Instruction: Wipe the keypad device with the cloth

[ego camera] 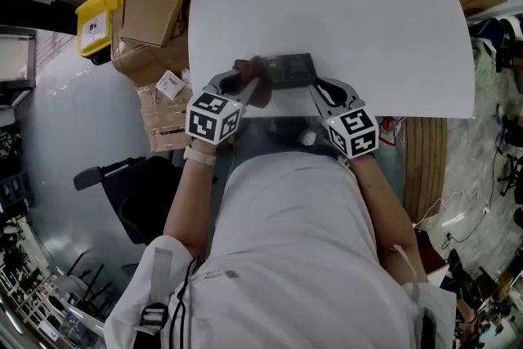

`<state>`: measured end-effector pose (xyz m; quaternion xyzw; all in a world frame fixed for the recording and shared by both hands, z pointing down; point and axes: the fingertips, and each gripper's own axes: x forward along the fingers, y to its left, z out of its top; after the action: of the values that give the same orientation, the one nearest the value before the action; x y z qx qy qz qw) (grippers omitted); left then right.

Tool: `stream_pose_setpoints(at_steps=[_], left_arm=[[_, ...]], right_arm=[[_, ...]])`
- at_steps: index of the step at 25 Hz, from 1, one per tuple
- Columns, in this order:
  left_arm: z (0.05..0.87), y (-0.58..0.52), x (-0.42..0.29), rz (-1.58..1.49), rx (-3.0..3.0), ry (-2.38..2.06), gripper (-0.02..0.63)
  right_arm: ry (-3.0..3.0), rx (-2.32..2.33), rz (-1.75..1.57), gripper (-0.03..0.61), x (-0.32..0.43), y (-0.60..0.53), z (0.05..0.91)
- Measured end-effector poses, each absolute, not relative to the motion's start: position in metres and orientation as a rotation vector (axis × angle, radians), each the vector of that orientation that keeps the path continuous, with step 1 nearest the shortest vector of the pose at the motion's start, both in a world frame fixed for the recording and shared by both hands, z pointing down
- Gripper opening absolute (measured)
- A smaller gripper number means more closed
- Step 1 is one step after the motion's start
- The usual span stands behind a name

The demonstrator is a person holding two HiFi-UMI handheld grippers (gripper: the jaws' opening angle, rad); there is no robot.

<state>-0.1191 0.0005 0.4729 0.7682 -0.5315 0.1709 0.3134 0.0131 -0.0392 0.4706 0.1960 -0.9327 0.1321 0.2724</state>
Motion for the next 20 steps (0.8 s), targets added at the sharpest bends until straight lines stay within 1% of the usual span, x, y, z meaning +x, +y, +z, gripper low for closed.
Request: stream_pose_setpoints(at_steps=[2,6,10,15,20], left_arm=[[0.449,0.006,-0.119,0.408,2.051,-1.455,0.077],[0.397,0.014,-0.119,0.222,2.104,-1.547,0.075],[0.357,0.022,-0.118,0.168,2.167,-1.624,0.077],[0.320,0.024,-0.120,0.031,2.200,-1.692,0.077],[0.299,0.027,-0.117,-0.048,2.229,-1.725,0.077]], right_arm=[[-2.573,0.546,0.379,0.063,0.012,-0.039,0.450],[-2.708,0.576,0.400,0.055,0.009,-0.039,0.405],[-2.808,0.579,0.381,0.043,0.004,-0.036,0.364],[-2.876,0.549,0.298,0.043,-0.006,-0.033,0.331],[-2.898,0.522,0.238,0.038,-0.013,-0.033,0.317]])
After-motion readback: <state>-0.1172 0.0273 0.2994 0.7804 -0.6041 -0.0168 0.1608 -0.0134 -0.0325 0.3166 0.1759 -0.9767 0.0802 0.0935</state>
